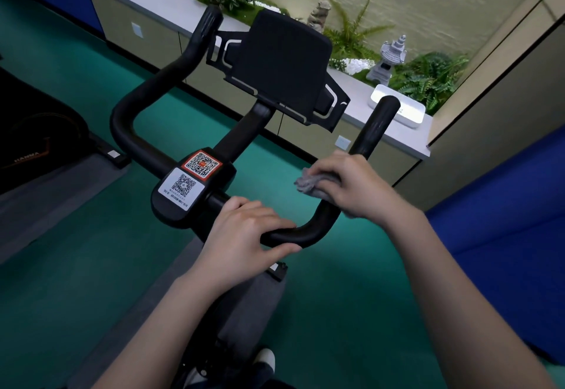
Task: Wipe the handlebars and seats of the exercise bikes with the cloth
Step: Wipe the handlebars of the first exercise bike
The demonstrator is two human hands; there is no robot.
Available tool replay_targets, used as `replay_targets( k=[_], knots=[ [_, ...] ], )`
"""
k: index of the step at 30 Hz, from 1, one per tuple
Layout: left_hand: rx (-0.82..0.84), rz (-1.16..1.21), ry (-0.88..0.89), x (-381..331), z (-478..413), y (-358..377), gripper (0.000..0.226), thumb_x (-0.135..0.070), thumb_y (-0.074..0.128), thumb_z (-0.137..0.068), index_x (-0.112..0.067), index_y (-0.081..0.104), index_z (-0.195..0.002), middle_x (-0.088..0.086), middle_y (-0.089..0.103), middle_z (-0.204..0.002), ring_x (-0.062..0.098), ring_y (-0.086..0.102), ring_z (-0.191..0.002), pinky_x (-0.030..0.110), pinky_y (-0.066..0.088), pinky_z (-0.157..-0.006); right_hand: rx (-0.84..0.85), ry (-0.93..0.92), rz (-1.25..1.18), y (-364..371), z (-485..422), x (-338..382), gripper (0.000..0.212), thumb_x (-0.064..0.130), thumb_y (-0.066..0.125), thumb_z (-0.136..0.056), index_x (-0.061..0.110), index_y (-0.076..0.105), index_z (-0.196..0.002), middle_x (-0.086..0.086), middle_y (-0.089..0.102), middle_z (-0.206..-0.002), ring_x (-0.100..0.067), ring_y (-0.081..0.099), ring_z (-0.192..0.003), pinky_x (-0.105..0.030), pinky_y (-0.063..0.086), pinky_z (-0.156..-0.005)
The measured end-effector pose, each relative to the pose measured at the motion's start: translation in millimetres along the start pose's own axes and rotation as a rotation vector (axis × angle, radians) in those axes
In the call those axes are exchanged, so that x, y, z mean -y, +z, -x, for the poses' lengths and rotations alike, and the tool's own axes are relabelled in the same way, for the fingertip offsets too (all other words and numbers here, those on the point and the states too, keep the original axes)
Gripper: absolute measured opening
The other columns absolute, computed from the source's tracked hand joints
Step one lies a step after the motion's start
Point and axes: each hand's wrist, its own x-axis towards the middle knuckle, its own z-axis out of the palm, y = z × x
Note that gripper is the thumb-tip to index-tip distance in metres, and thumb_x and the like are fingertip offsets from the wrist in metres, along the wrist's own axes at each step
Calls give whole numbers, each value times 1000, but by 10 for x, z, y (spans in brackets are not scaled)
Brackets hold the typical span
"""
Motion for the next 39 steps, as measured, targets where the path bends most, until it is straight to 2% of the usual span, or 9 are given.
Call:
replay_targets(
  k=[4,7,9,12,15,18,22,28,39],
  knots=[
    [-12,-8,6,-3,-3,11,33,-55,64,-74,-29,74,-92,-17,68,-80,10,61,-78,30,33,-80,-570,-6,-90,238,320,-2,20,-6,62,-84,6,71,-97,6,65,-94,-18,55,-90,-10,39,-81],
    [-25,1,13,-4,-3,19,36,-58,60,-75,-29,74,-91,-17,67,-80,9,61,-77,28,32,-80,-1031,297,-372,545,562,111,24,-8,59,-84,9,68,-99,3,62,-97,-20,60,-93,-23,48,-84],
    [-32,1,21,1,-1,27,38,-60,56,-76,-30,74,-90,-17,68,-79,9,61,-77,27,32,-79,-1183,570,-671,782,713,256,24,0,58,-88,21,64,-98,1,65,-100,-15,63,-97,-27,50,-87],
    [-34,-4,27,3,-4,38,36,-59,56,-76,-31,73,-90,-17,68,-79,10,62,-76,29,33,-78,-1169,860,-1066,1124,791,506,21,2,57,-91,22,64,-96,1,68,-96,-16,65,-93,-33,53,-87],
    [-39,-14,39,4,-19,42,35,-59,57,-76,-31,73,-90,-17,68,-79,10,61,-76,29,33,-77,-1110,940,-1492,1198,659,650,18,-2,51,-94,8,64,-100,-6,70,-98,-17,67,-91,-27,54,-83],
    [-35,-4,25,8,-3,37,36,-60,56,-76,-32,73,-91,-17,67,-80,9,61,-76,28,32,-78,-1125,975,-1667,1103,546,620,19,-3,50,-94,-4,62,-109,-21,68,-109,-30,66,-100,-40,52,-93],
    [-19,-11,27,7,-10,34,36,-60,55,-77,-32,72,-92,-17,67,-79,9,61,-77,27,32,-79,-1188,927,-1575,956,476,512,19,-2,51,-94,0,63,-108,-12,69,-106,-17,68,-88,-27,56,-82],
    [-7,-6,16,-8,-6,25,35,-59,56,-77,-32,72,-93,-18,67,-81,8,60,-79,29,33,-80,-1314,760,-1299,757,367,346,21,-1,54,-93,18,62,-95,1,66,-96,-14,64,-93,-28,51,-89],
    [30,-11,-4,-24,-21,-1,36,-60,55,-77,-32,72,-92,-19,66,-80,7,60,-78,27,31,-81,-1287,637,-1017,932,416,383,26,-3,54,-89,21,59,-99,-17,63,-113,-28,61,-109,-48,45,-100]
  ],
)
